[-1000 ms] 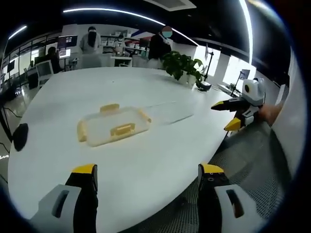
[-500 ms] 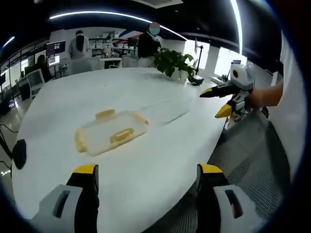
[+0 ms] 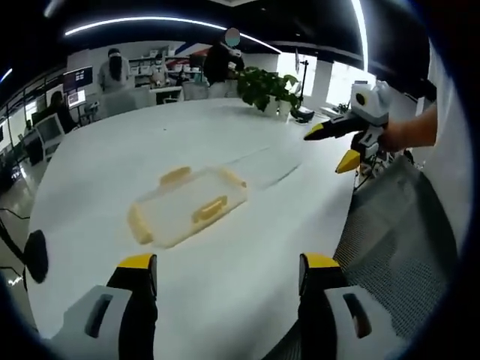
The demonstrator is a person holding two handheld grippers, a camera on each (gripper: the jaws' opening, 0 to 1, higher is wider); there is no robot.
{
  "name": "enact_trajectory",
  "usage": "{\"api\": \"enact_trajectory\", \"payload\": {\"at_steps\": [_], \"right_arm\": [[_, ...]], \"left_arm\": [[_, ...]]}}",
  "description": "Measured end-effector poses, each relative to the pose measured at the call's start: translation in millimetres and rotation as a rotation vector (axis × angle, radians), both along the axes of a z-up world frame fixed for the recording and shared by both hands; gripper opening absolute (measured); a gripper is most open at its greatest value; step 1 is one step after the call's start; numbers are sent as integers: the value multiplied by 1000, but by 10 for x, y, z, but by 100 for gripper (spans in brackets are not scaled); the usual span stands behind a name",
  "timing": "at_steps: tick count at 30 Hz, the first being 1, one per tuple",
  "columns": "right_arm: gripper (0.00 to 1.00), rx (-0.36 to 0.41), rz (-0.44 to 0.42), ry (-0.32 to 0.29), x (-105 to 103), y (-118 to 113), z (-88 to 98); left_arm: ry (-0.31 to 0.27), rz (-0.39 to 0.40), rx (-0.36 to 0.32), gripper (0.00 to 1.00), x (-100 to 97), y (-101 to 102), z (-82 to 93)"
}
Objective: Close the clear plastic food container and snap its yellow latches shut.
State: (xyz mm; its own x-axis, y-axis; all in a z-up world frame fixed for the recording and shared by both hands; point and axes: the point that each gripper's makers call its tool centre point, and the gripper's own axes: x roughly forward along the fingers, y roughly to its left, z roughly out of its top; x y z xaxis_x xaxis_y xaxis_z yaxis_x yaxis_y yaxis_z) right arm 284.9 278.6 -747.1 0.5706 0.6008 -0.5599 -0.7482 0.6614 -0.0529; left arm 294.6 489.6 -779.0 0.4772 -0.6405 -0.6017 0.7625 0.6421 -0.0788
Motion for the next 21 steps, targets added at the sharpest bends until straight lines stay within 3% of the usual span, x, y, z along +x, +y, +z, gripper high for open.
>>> {"api": "enact_trajectory", "payload": {"at_steps": [21], "right_arm": [[63, -13, 74, -11, 350, 232, 8]], "left_arm": [[-7, -73, 39, 79, 212, 6, -44]]}}
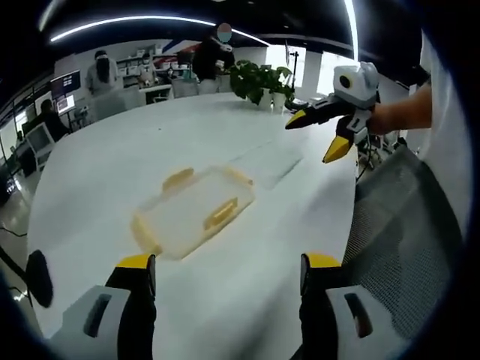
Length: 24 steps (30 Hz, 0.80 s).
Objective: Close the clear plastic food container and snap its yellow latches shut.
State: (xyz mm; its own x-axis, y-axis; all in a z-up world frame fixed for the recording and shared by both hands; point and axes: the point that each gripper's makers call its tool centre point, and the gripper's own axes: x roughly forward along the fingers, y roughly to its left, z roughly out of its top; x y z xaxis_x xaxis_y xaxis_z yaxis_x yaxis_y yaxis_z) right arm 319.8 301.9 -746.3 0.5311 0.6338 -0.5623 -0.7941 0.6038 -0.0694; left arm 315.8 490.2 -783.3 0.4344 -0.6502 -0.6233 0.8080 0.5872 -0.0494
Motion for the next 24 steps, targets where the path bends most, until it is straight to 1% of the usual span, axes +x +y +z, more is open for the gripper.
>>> {"api": "enact_trajectory", "payload": {"at_steps": [4, 10, 14, 16, 19, 24], "right_arm": [[63, -8, 17, 2, 29, 26, -14], [63, -27, 33, 9, 90, 42, -47], [62, -40, 52, 14, 125, 56, -73], [62, -47, 63, 16, 135, 65, -83], [61, -62, 86, 11, 154, 83, -99], [60, -90, 119, 3, 179, 119, -115]], "left_arm": [[-9, -19, 8, 78, 46, 9, 9], [-5, -21, 11, 78, 119, 31, 8], [-4, -37, 23, 78, 129, 43, -21], [-6, -55, 44, 77, 122, 56, -49], [-1, -56, 45, 77, 132, 65, -79], [-8, -62, 49, 76, 161, 64, -89]]}}
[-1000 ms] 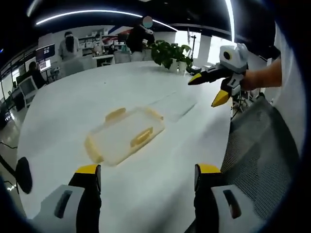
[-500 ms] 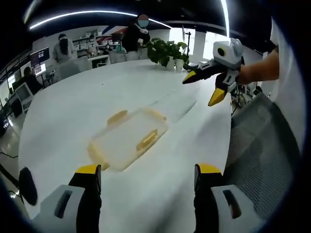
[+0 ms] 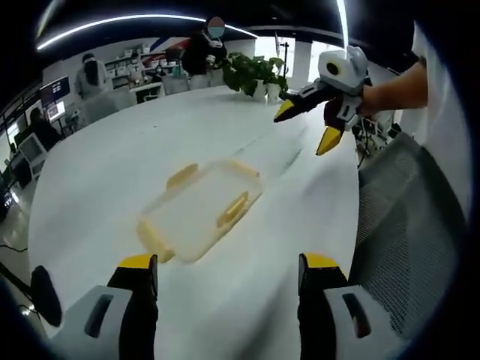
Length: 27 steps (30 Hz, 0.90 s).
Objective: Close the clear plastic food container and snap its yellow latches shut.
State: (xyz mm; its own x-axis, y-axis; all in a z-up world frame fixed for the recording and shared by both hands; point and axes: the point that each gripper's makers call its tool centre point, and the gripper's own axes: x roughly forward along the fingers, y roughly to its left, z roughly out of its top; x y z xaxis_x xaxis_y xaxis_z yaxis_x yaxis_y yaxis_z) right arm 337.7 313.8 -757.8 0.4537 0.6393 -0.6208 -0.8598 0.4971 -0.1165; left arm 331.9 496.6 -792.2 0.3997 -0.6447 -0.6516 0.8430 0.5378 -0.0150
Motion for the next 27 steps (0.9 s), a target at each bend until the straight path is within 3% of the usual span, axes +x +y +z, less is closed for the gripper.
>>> {"api": "enact_trajectory", "payload": {"at_steps": [15, 27], "right_arm": [[59, -65, 77, -7, 99, 44, -86], [58, -104, 133, 3, 159, 96, -157]], "left_arm": [[-19, -69, 61, 76, 197, 63, -42], [-25, -137, 116, 74, 222, 93, -110]]}}
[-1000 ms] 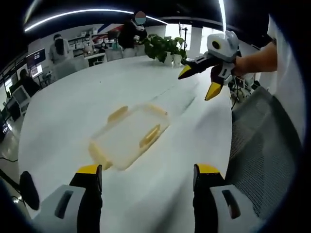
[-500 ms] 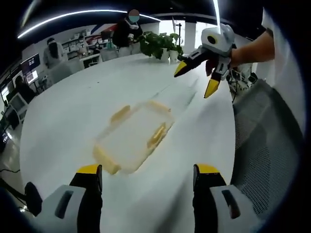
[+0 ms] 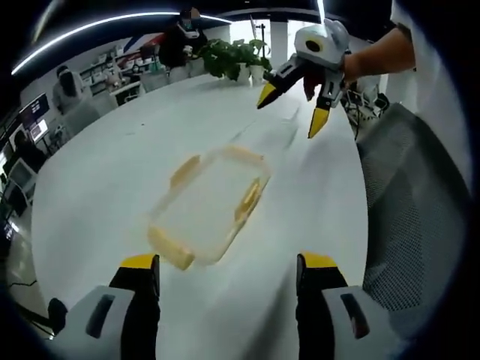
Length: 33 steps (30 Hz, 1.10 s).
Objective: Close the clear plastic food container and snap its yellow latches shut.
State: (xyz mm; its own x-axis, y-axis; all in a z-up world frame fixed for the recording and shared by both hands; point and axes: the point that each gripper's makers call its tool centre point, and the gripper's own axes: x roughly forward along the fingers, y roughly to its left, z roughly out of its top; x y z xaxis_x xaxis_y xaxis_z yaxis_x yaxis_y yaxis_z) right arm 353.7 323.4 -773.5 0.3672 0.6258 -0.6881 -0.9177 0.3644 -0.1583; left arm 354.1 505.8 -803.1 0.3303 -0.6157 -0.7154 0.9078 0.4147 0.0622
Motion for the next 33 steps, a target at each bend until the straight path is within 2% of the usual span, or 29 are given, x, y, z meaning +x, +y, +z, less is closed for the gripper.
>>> {"api": "enact_trajectory", "payload": {"at_steps": [24, 33], "right_arm": [[57, -78, 93, 15, 167, 95, -152], [57, -101, 124, 25, 229, 129, -189]], "left_arm": [[-18, -111, 114, 69, 246, 120, -113], [-18, -140, 133, 67, 307, 138, -145]]}}
